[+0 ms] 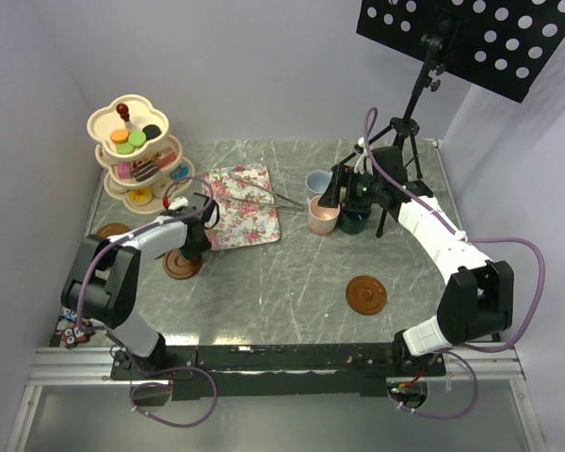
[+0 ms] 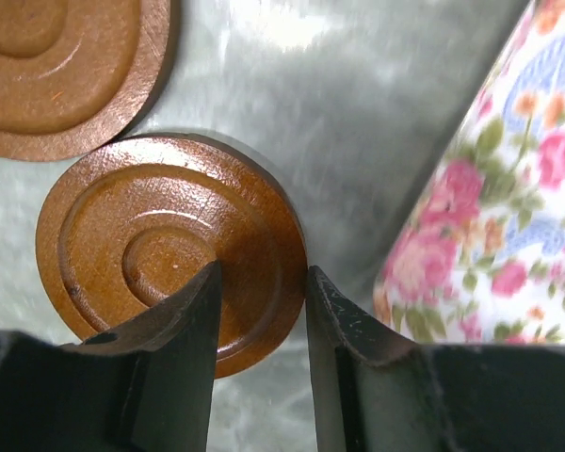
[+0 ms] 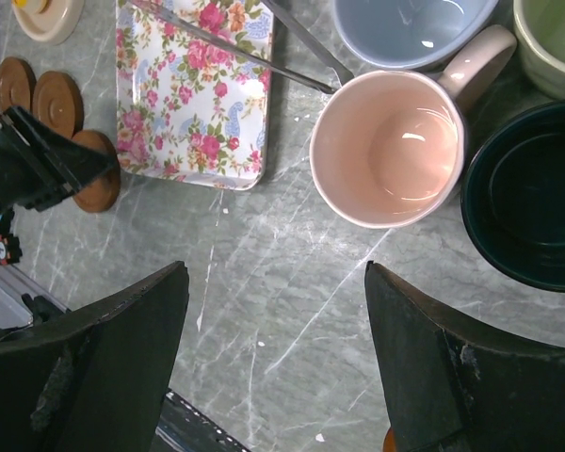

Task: Serve the afternoon tea
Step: Move the coaster to the center of the board.

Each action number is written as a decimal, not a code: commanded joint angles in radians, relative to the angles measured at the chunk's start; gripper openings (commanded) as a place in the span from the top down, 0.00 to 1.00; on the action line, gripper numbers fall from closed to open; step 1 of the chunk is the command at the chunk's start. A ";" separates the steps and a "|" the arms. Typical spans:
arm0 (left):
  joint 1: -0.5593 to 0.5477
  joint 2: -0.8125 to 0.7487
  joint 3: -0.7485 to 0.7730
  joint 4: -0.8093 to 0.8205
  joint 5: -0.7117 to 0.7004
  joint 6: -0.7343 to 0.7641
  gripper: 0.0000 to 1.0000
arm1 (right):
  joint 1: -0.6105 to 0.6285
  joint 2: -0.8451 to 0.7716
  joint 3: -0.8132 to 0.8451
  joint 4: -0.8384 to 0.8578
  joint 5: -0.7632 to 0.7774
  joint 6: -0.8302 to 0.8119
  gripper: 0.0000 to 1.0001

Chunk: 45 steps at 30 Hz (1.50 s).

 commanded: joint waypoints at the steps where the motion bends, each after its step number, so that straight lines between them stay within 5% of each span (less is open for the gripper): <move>1: 0.035 0.057 0.029 0.117 0.034 0.110 0.72 | -0.014 -0.025 0.030 0.009 -0.002 -0.011 0.18; 10: 0.036 0.142 0.133 0.220 0.141 0.186 0.75 | -0.018 -0.027 0.041 0.002 0.001 -0.013 0.18; 29: 0.111 0.291 0.354 0.107 -0.018 0.173 0.75 | -0.020 -0.040 0.031 -0.011 0.015 -0.013 0.18; 36: 0.115 0.257 0.357 0.140 0.034 0.216 0.62 | -0.020 -0.086 0.006 -0.081 0.060 -0.064 0.18; 45: 0.064 0.217 0.461 0.139 0.043 0.303 0.37 | -0.020 -0.237 -0.220 -0.178 0.092 -0.074 0.16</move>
